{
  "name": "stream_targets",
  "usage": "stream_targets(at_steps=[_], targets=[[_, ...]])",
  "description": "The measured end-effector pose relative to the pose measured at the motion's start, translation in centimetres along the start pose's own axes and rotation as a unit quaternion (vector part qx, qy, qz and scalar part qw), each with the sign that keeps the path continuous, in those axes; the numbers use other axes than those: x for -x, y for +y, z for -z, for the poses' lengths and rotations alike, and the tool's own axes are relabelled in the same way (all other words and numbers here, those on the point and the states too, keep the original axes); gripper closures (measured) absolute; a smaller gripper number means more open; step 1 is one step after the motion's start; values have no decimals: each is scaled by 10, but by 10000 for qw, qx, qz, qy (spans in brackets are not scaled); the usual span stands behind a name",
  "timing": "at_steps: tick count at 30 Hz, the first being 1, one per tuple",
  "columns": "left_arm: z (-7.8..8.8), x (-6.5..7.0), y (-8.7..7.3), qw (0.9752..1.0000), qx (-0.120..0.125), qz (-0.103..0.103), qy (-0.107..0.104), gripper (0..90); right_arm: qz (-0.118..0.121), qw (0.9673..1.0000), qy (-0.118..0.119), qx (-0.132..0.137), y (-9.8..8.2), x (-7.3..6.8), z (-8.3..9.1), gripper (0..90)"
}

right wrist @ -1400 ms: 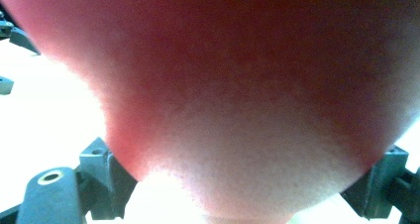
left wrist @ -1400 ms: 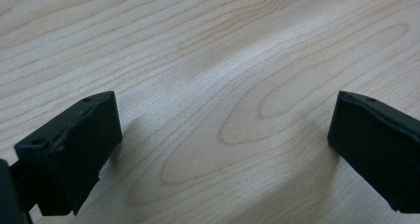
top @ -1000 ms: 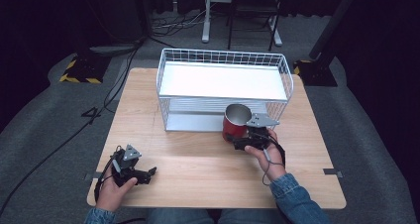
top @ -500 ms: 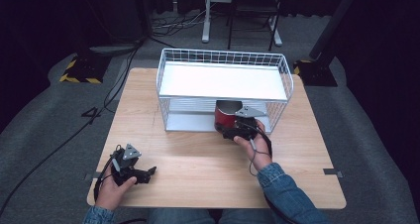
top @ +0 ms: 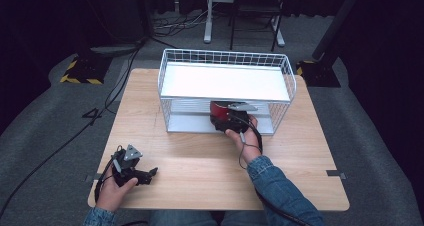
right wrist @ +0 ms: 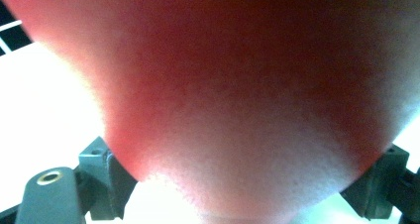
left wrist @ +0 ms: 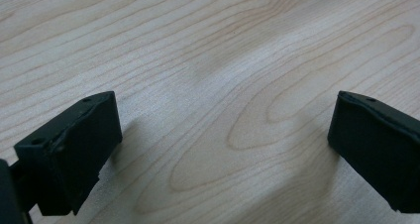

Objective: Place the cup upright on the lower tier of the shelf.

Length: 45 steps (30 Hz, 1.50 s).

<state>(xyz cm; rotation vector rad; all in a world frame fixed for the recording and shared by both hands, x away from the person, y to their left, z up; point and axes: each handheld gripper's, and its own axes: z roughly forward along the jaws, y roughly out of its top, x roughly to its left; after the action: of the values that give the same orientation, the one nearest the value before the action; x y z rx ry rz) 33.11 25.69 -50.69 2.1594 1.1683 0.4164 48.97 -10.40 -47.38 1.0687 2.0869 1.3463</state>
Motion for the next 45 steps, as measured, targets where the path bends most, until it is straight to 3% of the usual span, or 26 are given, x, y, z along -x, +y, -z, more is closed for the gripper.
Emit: stream_targets(at_steps=[6, 11, 16, 33, 45], targets=[[0, -1, 0, 10000, -20, -26, -11, 5, -84, 9998, -165, -1, 4, 0, -9, 166], [0, -1, 0, 10000, -22, -34, -22, 5, 11, 9991, -429, -35, 1, 3, -19, 165], [0, -1, 0, 10000, -20, -13, -26, 5, -156, 9984, -539, -13, -1, 7, -23, 164], [0, -1, 0, 10000, -14, -8, -20, 5, -245, 9987, -443, -3, -3, 10, -23, 154], [-1, -1, 1, 10000, 7, 7, -18, 5, -97, 9993, -372, -37, -8, 10, -12, 156]])
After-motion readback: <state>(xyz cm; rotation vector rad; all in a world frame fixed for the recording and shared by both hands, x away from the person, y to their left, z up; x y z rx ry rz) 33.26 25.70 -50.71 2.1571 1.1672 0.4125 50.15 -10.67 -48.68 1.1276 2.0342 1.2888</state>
